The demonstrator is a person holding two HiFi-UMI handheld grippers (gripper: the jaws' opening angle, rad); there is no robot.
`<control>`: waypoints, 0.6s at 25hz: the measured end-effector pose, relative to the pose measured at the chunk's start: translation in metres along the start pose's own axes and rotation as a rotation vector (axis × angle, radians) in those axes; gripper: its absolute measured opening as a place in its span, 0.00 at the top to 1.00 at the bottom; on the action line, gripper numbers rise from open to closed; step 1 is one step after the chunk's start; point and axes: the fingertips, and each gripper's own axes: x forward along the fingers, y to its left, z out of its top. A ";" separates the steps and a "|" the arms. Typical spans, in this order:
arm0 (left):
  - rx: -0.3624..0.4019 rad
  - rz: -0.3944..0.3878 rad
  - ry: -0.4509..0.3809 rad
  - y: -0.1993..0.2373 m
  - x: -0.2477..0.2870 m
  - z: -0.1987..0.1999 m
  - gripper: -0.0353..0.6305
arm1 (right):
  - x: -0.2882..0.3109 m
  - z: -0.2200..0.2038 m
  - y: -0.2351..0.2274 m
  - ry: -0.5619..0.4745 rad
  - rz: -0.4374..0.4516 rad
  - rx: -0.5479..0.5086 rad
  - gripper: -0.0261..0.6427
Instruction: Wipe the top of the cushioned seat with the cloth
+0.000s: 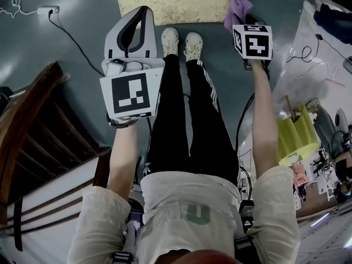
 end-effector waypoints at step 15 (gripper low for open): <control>-0.006 0.015 -0.006 -0.003 0.000 -0.001 0.94 | 0.003 -0.017 -0.011 0.036 -0.012 -0.002 0.83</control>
